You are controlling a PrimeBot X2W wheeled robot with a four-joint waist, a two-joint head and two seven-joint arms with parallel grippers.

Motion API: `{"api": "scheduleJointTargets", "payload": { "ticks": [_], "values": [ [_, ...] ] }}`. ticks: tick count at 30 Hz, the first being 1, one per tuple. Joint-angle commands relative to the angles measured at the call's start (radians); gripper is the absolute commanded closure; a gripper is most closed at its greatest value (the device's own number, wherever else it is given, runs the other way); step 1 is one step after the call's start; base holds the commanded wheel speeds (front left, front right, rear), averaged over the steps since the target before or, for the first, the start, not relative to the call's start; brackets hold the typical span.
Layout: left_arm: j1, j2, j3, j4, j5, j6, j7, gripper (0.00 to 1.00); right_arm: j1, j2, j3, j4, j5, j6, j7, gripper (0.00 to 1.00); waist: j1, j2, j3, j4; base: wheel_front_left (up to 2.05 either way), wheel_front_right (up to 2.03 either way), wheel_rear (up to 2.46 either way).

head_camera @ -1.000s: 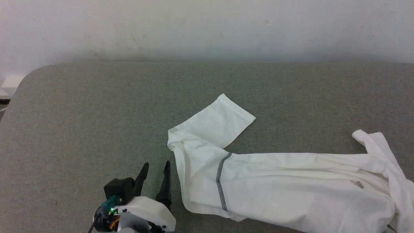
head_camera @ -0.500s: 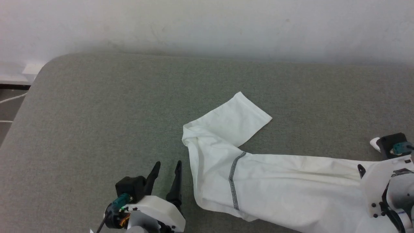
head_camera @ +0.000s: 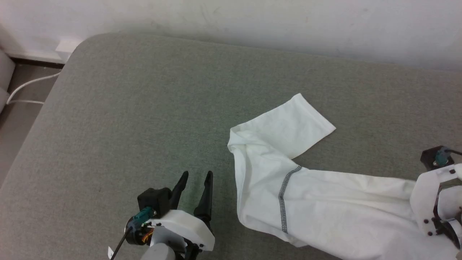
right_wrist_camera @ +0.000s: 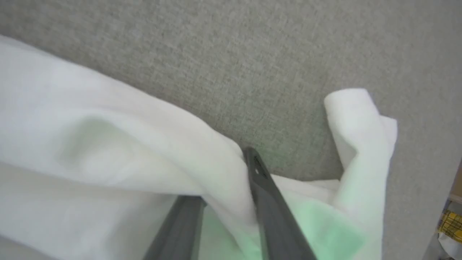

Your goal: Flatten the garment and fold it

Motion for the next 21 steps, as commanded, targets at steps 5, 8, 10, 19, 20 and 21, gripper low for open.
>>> {"api": "scheduleJointTargets", "payload": {
  "ticks": [5, 8, 10, 19, 20, 21],
  "values": [
    [-0.015, 0.001, 0.006, 0.009, -0.001, -0.004, -0.011, 0.0, -0.073, 0.022, -0.045, 0.035, -0.056, -0.003, -0.164, 1.0, 0.0, -0.0001, 0.016, 0.016, 0.0, 0.0, 0.0],
    [-0.022, 0.002, 0.005, 0.013, 0.0, -0.005, -0.012, 0.0, -0.155, 0.043, -0.08, 0.025, -0.1, -0.003, -0.27, 1.0, 0.0, -0.0001, 0.008, 0.013, 0.0, 0.0, 0.0],
    [-0.029, 0.002, 0.004, 0.012, 0.001, -0.006, -0.013, 0.0, -0.217, 0.05, -0.079, 0.026, -0.123, -0.003, -0.335, 1.0, 0.0, -0.0001, 0.007, 0.016, 0.0, 0.0, 0.0],
    [-0.083, -0.021, -0.017, -0.008, 0.002, -0.015, -0.018, 0.0, -0.57, 0.012, 0.08, 0.147, -0.203, -0.003, -0.578, 1.0, 0.0, -0.0001, 0.099, 0.083, 0.0, 0.0, 0.0],
    [-0.089, -0.024, -0.02, -0.008, 0.002, -0.016, -0.019, 0.0, -0.612, 0.006, 0.099, 0.175, -0.217, -0.003, -0.603, 1.0, 0.0, -0.0001, 0.114, 0.095, 0.0, 0.0, 0.0],
    [-0.095, -0.028, -0.023, -0.007, 0.001, -0.018, -0.02, 0.0, -0.651, 0.004, 0.12, 0.207, -0.231, -0.003, -0.624, 1.0, 0.0, -0.0001, 0.126, 0.105, 0.0, 0.0, 0.0]
  ]
}}
